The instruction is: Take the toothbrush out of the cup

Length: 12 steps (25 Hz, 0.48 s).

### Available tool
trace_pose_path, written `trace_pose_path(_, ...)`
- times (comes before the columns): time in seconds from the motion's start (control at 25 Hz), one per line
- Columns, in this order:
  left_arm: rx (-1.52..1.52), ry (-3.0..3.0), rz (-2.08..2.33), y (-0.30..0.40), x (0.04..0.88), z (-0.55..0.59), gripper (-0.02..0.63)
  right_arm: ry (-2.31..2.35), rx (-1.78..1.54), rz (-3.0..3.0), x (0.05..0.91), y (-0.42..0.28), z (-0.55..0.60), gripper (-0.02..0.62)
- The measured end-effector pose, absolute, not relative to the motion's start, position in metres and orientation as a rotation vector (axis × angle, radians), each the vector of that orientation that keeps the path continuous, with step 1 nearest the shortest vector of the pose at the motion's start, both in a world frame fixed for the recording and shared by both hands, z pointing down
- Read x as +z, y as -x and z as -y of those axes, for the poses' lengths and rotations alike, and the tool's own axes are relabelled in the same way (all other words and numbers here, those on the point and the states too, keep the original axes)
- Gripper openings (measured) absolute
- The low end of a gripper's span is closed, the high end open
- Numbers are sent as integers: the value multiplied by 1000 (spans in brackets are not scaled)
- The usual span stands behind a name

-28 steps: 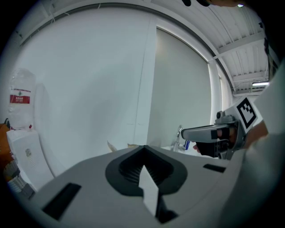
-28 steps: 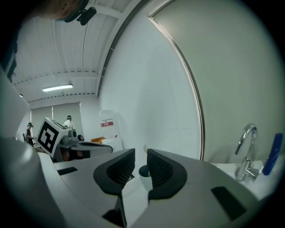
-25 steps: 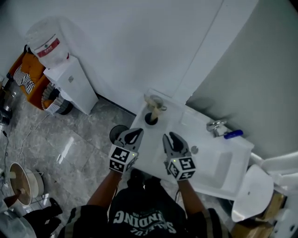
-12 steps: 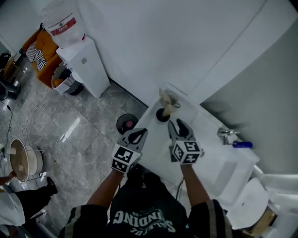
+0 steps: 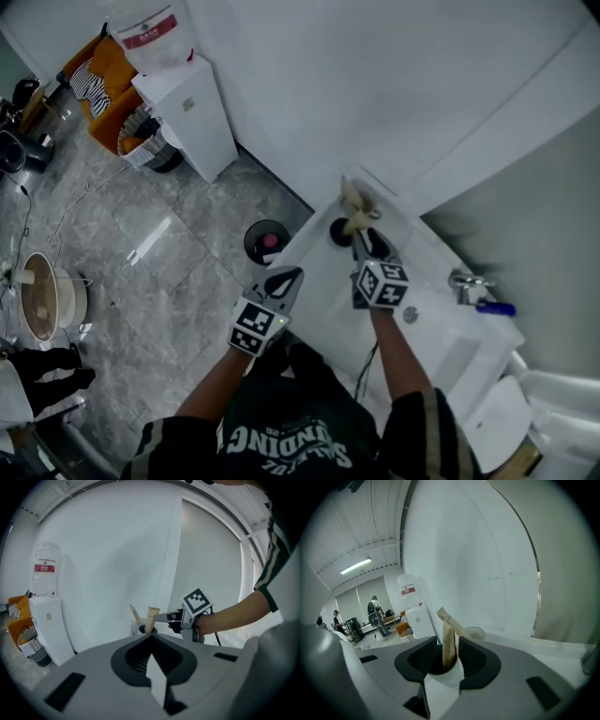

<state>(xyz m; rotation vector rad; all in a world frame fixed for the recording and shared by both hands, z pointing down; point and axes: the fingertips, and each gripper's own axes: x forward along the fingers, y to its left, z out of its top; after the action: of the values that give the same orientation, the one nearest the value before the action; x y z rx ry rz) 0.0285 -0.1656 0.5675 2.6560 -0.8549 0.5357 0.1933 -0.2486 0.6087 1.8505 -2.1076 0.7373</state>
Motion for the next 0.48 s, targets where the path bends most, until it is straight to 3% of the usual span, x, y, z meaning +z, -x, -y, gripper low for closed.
trace_pose_path(0.24, 556, -2626, 900, -13, 574, 165, -2, -1808, 774, 2086, 621, -192, 258, 129)
trace_pose_path(0.32, 555, -2616, 913, -9, 576, 165, -2, -1798, 741, 2086, 622, -192, 260, 78)
trace_pose_path(0.48, 558, -2607, 917, -5, 577, 163, -2, -1784, 704, 2090, 619, -192, 260, 48)
